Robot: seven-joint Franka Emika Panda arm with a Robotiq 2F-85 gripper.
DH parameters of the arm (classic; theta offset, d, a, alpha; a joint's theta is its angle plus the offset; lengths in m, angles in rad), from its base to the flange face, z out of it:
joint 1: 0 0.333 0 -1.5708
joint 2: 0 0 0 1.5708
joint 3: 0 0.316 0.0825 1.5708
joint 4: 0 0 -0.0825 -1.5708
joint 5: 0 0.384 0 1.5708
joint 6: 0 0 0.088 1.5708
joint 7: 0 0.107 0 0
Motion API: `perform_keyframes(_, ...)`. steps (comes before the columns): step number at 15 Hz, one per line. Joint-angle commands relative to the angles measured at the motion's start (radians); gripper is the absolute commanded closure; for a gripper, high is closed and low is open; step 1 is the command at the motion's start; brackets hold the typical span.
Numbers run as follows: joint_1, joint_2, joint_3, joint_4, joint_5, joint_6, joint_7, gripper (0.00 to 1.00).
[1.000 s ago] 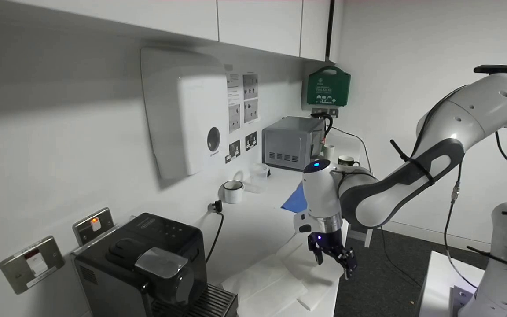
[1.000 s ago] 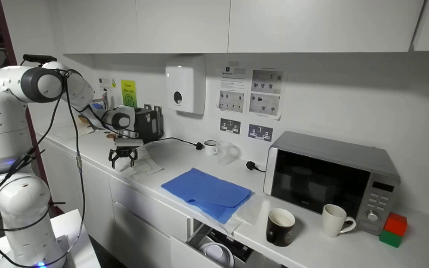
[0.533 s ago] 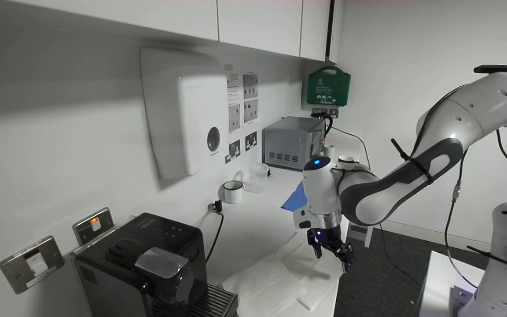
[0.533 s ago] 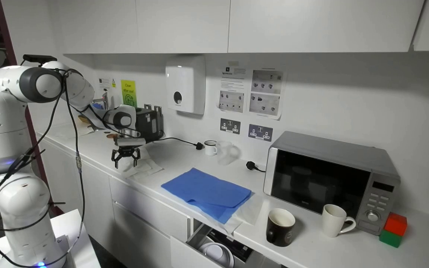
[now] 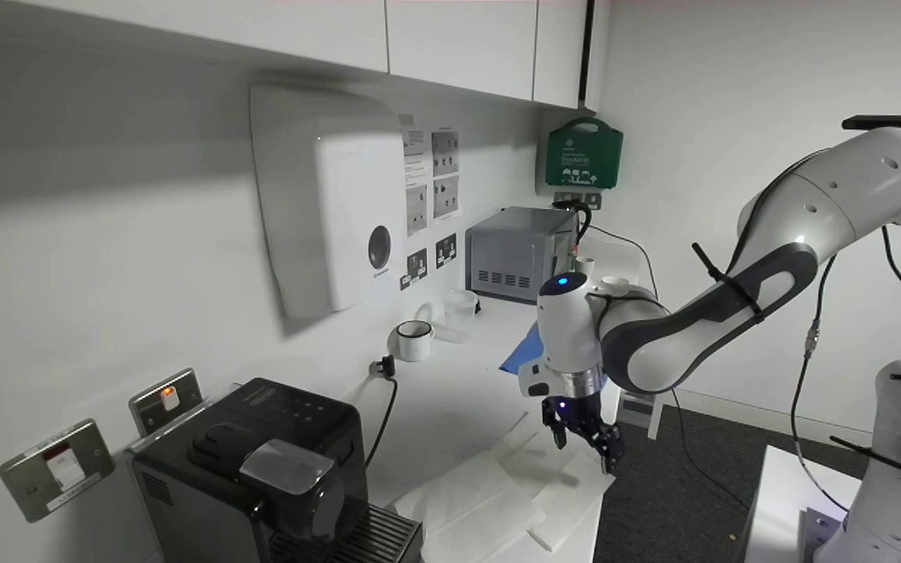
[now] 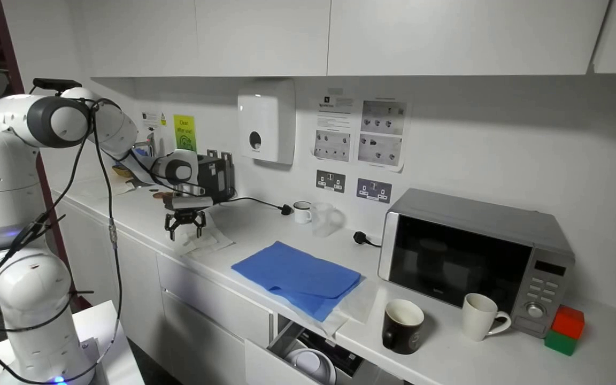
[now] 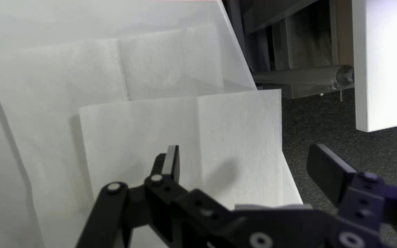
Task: Move the paper to the right
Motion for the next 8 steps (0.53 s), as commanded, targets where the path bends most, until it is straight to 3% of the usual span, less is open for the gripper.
perform_keyframes(1,-0.012,0.002,-0.001,0.017,-0.019,0.021,-0.026,0.00)
perform_keyframes(8,-0.006,0.007,0.006,0.027,-0.002,-0.001,-0.005,0.00)
